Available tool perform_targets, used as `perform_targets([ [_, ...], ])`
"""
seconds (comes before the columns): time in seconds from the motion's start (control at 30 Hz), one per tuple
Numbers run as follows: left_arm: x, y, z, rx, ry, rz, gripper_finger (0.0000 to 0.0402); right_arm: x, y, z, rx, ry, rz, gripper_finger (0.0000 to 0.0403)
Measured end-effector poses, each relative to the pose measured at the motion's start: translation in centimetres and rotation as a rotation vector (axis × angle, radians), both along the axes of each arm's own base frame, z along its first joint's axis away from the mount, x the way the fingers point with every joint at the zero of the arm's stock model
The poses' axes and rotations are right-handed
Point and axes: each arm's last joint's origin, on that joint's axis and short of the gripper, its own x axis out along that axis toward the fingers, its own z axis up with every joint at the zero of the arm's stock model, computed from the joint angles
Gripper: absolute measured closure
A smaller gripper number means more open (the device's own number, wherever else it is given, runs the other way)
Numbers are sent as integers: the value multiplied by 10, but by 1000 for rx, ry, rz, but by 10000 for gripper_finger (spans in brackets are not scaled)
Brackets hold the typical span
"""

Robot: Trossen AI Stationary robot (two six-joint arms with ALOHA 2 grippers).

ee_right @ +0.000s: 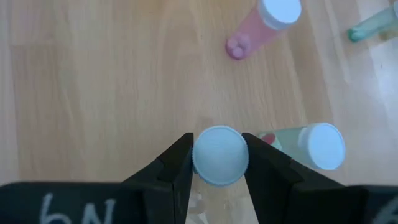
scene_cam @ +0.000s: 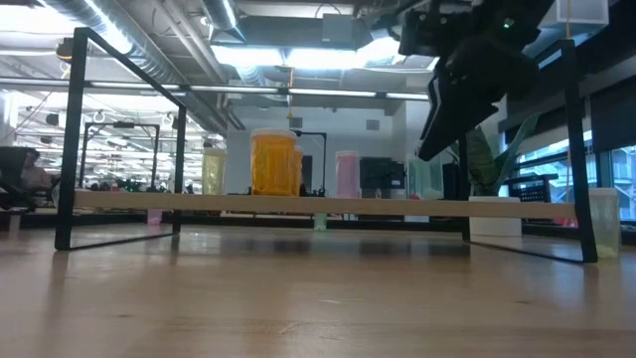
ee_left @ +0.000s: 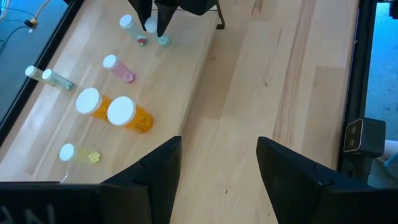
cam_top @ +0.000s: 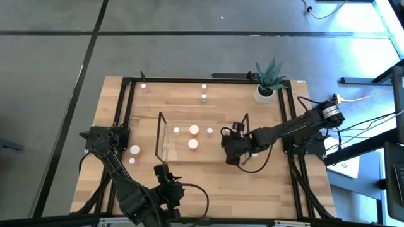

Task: Pick and place medicine bottles onto shelf by color
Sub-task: Put the bottom blue pill bottle aligned with the blue pill bottle on the shelf

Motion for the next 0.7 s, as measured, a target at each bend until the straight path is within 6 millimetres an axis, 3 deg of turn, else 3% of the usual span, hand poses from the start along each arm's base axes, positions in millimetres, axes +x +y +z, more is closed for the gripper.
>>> perform_targets([
  [0.7, 0, 0, 0, -1, 2, 1, 200, 1, -1, 0, 77, 8, -8, 263],
])
